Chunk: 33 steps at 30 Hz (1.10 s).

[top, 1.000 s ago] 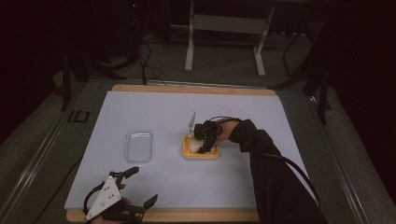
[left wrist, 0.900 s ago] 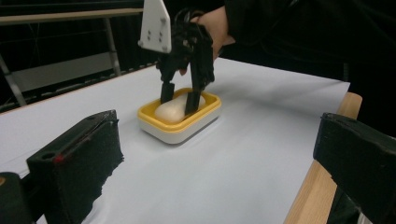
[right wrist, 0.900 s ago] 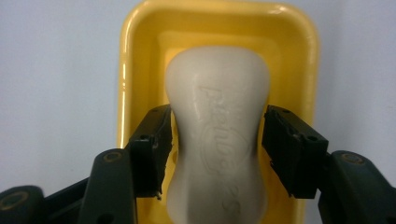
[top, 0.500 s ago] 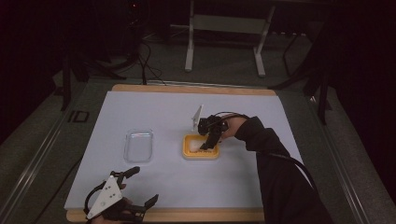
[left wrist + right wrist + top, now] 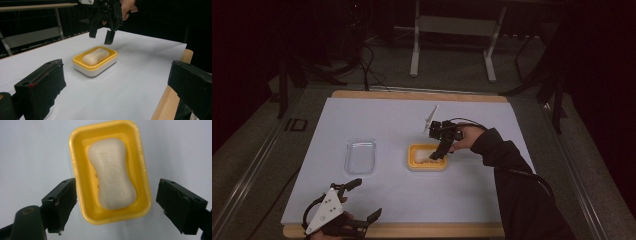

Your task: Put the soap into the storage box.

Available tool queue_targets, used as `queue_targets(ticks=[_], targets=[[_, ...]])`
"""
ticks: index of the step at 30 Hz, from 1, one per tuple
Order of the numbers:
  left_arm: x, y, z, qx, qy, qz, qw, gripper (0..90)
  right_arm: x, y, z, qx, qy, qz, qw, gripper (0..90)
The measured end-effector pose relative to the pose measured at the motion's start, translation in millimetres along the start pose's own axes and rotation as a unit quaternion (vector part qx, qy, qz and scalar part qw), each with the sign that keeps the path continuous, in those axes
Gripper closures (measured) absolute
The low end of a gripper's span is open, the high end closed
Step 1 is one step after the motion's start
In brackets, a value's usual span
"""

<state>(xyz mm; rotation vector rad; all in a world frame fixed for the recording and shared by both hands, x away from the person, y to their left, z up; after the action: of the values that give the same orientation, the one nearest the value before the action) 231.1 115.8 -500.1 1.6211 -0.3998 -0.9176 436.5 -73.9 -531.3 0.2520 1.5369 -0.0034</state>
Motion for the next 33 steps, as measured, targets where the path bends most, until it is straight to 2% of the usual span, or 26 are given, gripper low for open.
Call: queue_targets(ticks=[1, 2, 3, 5, 7, 10, 14, 18, 21, 23, 26, 27, 29, 30, 33], targets=[[0.1, 0.0, 0.0, 0.0, 0.0, 0.0, 1.0, 1.1, -3.5, -2.4, 2.6, 0.015, -0.001, 0.007, 0.9999, 14.0], [0.3, 0.0, 0.1, 0.0, 0.0, 0.0, 1.0, 1.1, -4.6, -3.2, 3.3, 0.019, -0.004, 0.009, 0.9998, 13.7], [0.5, 0.0, 0.2, 0.0, -0.001, 0.0, 1.0, 1.1, -8.4, -5.3, 5.8, 0.028, -0.016, 0.018, 0.9993, 13.7], [0.7, -0.2, 0.1, 0.001, -0.001, -0.001, 1.0, 1.1, -8.4, -5.3, 5.8, 0.028, -0.016, 0.018, 0.9993, 13.7], [1.2, -0.3, 0.3, 0.0, -0.001, -0.002, 1.0, 1.1, -14.8, -8.7, 7.9, 0.052, -0.024, 0.032, 0.9979, 13.0], [1.1, -0.4, 0.3, 0.0, -0.001, -0.002, 1.0, 1.1, -16.5, -14.3, 7.0, 0.077, -0.02, 0.034, 0.9962, 13.1], [1.4, -0.5, 0.6, 0.0, -0.002, -0.002, 1.0, 1.1, -13.8, -23.4, 7.4, 0.103, -0.038, 0.032, 0.9934, 13.7], [1.8, -0.6, 0.4, -0.001, -0.002, -0.002, 1.0, 1.1, -9.9, -31.8, 5.6, 0.144, -0.055, 0.04, 0.9873, 14.0], [2.0, -0.8, 0.6, 0.0, -0.002, -0.003, 1.0, 1.1, -8.4, -37.2, 2.7, 0.163, -0.061, 0.055, 0.9832, 14.1], [2.1, -0.8, 0.7, 0.0, -0.002, -0.003, 1.0, 1.1, -8.3, -38.7, 1.5, 0.167, -0.06, 0.062, 0.9821, 14.1], [2.1, -0.9, 1.0, 0.001, -0.002, -0.004, 1.0, 1.1, -7.3, -45.5, -2.8, 0.184, -0.057, 0.078, 0.9782, 14.1], [2.3, -1.1, 0.9, 0.001, -0.002, -0.005, 1.0, 1.1, -7.7, -48.8, -2.6, 0.186, -0.067, 0.084, 0.9766, 14.1], [2.5, -1.2, 0.9, 0.001, -0.002, -0.005, 1.0, 1.1, -7.9, -53.8, -4.4, 0.201, -0.068, 0.094, 0.9727, 14.0], [2.5, -1.3, 1.0, 0.001, -0.003, -0.005, 1.0, 1.1, -8.8, -57.8, -4.7, 0.211, -0.076, 0.101, 0.9692, 14.1], [2.5, -1.2, 1.0, 0.001, -0.003, -0.005, 1.0, 1.1, -10.0, -66.8, -8.9, 0.226, -0.069, 0.115, 0.9647, 13.8]])
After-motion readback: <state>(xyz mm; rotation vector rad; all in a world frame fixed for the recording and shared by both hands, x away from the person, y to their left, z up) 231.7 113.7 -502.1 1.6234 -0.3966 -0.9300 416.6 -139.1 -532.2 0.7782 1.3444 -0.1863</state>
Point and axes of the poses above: each handheld gripper's, and its own axes: x roughly forward along the jaws, y roughly out of its top, z roughly to its right, the point moved 10 cm from there along x, roughly forward along the jaws, and after that the axes turned 8 degrees about -z, right-handed, at the moved point
